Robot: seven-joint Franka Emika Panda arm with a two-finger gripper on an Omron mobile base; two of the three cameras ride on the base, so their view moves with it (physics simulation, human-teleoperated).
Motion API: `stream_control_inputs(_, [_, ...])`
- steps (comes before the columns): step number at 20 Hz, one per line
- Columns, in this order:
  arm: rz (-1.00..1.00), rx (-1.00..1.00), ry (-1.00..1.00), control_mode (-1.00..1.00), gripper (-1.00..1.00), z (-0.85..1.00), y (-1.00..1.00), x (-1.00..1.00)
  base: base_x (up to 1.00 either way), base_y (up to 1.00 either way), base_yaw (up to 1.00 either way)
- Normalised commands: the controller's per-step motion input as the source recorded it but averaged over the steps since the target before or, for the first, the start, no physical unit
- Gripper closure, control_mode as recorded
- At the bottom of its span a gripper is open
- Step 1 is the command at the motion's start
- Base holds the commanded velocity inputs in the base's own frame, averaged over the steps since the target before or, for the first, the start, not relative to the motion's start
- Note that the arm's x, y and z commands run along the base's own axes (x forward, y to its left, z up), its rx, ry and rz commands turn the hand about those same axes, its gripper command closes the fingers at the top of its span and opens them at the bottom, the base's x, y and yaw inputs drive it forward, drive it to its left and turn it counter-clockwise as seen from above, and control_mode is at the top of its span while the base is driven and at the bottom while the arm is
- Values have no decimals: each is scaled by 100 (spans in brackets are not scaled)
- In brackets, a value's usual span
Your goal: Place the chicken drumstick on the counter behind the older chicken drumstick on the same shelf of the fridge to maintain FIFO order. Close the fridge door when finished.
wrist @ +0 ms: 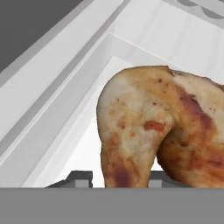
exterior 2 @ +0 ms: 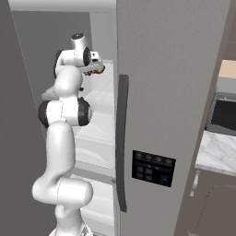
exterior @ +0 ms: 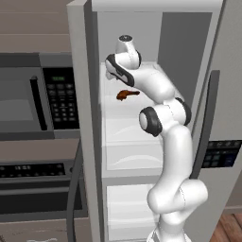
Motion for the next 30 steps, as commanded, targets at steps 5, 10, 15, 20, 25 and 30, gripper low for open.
stream_control_inputs(5, [0, 0, -3, -100, -100, -6, 0, -1, 0, 0, 0])
stream_control_inputs(10, [2, 0, -12, -100, -100, -2, 0, -25, 0, 0, 0])
stream_control_inputs(15, [7, 3, -14, -100, -100, -19, 0, -23, 0, 0, 0])
stream_control_inputs(20, [9, 1, 4, -100, -100, -50, 0, -6, 0, 0, 0])
stream_control_inputs(25, [0, 1, 21, -100, -100, -13, -43, 38, 0, 0, 0])
stream_control_inputs(30, [-3, 9, 28, -100, -100, 0, -84, 21, 0, 0, 0])
